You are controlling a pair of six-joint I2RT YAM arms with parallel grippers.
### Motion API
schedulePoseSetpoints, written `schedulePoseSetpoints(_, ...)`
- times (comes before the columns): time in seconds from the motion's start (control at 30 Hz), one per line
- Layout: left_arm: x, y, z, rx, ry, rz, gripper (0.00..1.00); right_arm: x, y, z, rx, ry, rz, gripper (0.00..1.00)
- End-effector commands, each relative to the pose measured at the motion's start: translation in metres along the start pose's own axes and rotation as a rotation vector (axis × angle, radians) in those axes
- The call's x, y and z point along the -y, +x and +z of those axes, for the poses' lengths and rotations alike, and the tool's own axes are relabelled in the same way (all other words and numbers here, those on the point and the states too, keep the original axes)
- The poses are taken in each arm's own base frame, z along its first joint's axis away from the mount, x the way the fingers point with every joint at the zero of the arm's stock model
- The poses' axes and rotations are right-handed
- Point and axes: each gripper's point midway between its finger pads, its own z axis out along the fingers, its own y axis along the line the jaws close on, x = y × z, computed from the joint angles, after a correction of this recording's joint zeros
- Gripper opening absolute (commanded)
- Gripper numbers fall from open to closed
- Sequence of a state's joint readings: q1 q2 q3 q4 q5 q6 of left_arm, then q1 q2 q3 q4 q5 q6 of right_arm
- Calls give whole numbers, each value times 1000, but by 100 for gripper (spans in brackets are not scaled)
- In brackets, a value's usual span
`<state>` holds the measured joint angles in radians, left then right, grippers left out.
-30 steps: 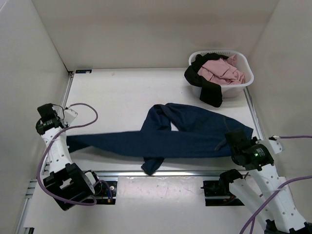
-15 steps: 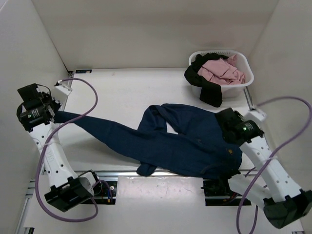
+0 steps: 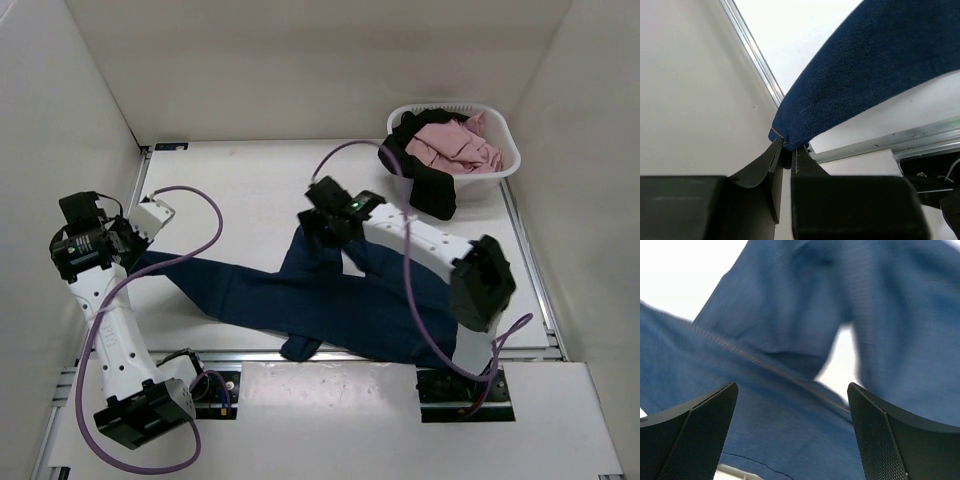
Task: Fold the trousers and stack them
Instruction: Flatten the trousers out
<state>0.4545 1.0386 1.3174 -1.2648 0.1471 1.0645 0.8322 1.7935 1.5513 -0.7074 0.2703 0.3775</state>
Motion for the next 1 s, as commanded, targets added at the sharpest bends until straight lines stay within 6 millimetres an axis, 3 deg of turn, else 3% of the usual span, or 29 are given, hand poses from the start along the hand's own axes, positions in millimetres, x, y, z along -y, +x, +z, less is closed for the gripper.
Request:
schedulePoseSetpoints(0.0, 8, 2, -4, -1, 11, -1, 14, -47, 5, 8, -45, -185, -111, 94)
schedulePoseSetpoints(0.1, 10, 5, -2, -13, 14, -21, 14, -55, 7, 32, -56, -193, -89, 94)
schedulePoseSetpoints(0.33, 0, -3, -16, 2, -20, -27, 14, -50, 23, 96, -109, -75, -21, 94)
schedulePoseSetpoints(0.4, -5, -8, -23, 16, -43, -32, 14, -47, 19, 102, -98, -59, 44, 92)
schedulePoseSetpoints(0.53, -9, -11, -28, 28, -63, -40, 14, -39, 31, 127, -141, -57, 133, 84)
schedulePoseSetpoints(0.63, -11, -19, -35, 69, -73, -34, 14, -42, 40, 135, -178, -62, 153, 70)
schedulePoseSetpoints(0.67, -11, -23, -37, 87, -73, -32, 14, -38, 44, 140, -193, -60, 160, 55)
schedulePoseSetpoints(0.7, -9, -27, -36, 106, -61, -44, 14, -41, 45, 139, -200, -74, 161, 47)
schedulePoseSetpoints(0.73, -9, -38, -43, 161, -59, -53, 14, -41, 37, 144, -185, -97, 178, 36)
schedulePoseSetpoints(0.77, -9, -43, -45, 187, -53, -49, 14, -49, 26, 140, -177, -156, 193, 9)
schedulePoseSetpoints(0.8, -4, -50, -45, 224, -29, -57, 14, -42, 14, 144, -169, -177, 236, 0)
schedulePoseSetpoints(0.83, -5, -55, -51, 250, -38, -50, 14, -44, 4, 146, -162, -215, 266, 0)
schedulePoseSetpoints(0.87, -3, -58, -51, 265, -29, -49, 14, -42, -37, 140, -81, -283, 313, 0)
schedulePoseSetpoints(0.93, -1, -66, -54, 304, -16, -51, 14, -52, -74, 130, -37, -422, 415, 0)
schedulePoseSetpoints(0.97, -1, -67, -54, 312, -11, -50, 14, -45, -110, 125, 65, -479, 467, 0)
